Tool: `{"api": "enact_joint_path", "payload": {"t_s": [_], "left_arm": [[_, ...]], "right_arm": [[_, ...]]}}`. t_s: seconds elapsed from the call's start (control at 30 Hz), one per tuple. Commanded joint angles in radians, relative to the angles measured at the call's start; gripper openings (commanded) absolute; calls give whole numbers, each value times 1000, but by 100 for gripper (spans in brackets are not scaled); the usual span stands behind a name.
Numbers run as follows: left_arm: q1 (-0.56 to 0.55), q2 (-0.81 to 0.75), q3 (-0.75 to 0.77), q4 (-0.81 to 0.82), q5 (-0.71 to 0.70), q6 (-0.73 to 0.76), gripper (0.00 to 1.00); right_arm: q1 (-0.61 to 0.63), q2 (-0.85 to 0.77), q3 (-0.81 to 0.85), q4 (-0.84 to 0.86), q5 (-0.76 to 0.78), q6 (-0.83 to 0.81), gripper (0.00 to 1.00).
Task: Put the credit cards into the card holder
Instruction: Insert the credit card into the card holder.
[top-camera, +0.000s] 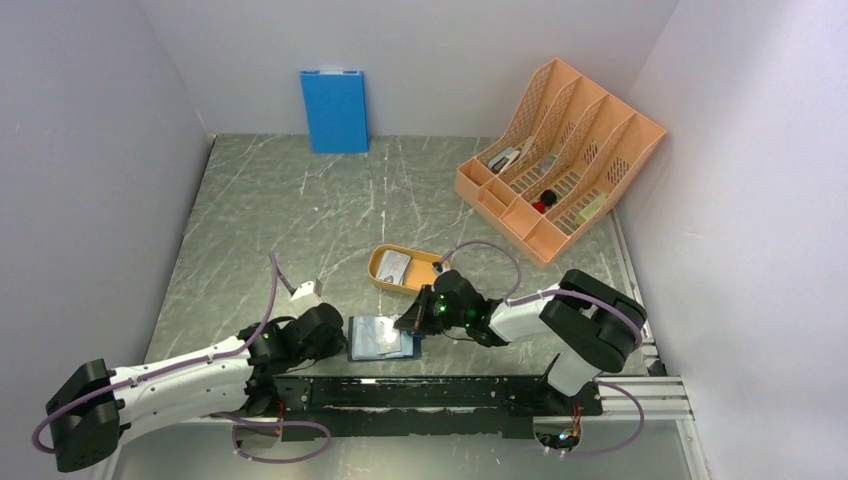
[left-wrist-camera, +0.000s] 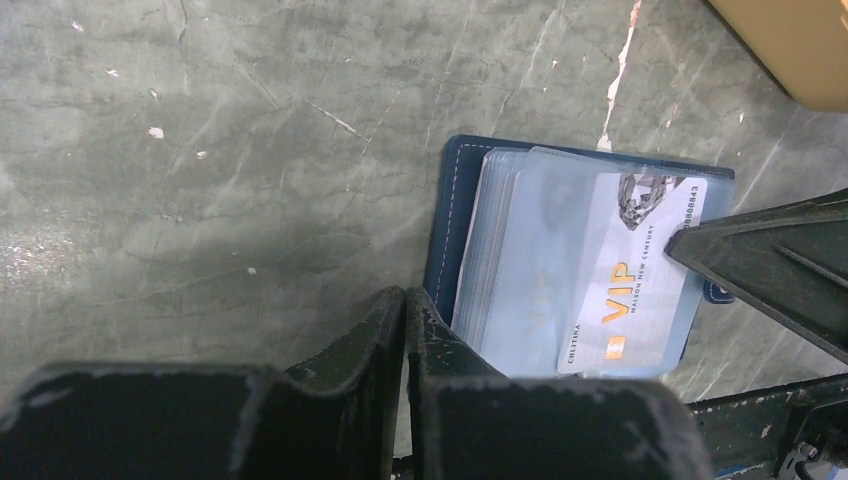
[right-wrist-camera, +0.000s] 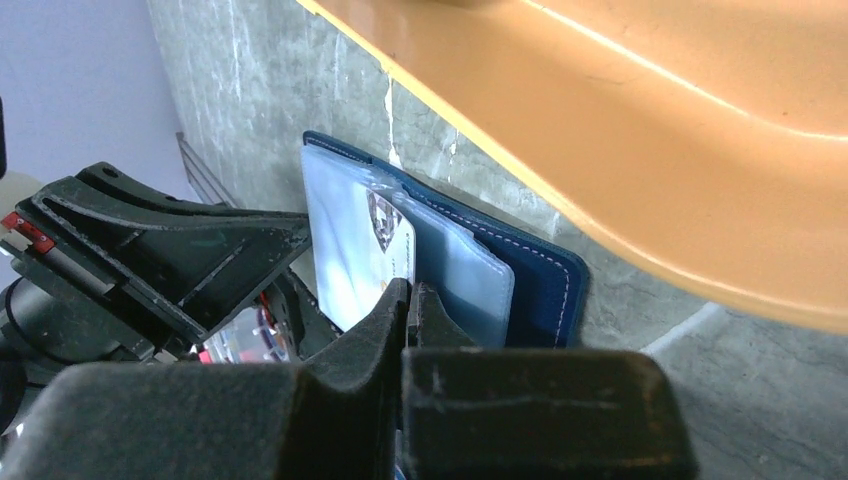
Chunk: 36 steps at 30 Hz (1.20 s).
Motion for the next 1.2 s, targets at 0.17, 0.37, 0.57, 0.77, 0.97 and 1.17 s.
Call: {"api": "enact_joint_path", "payload": {"t_s": [0.17,0.37,0.57,0.77,0.97,1.17], "left_arm": [[-2,16,-42,-67,63,-7,12],[-2,13,-44,-68,66,-9,12],[-3,10,-47,-63,70,-11,12],[-2,17,-53,-51,79,-11,11],[-2,10,-58,-48,84,-12,10],[-2,5,-61,-44,86,-14,9]], "right_arm": [[9,-14,12,-77,91,-71,0],[22,-14,24,-88,101,-93,0],[33,-6,25,-76,101,-90,0],[49,11,10,-33,96,-47,0],[67,33,25,-15,84,-36,0],[93,51,57,-40,94,-41,0]]}}
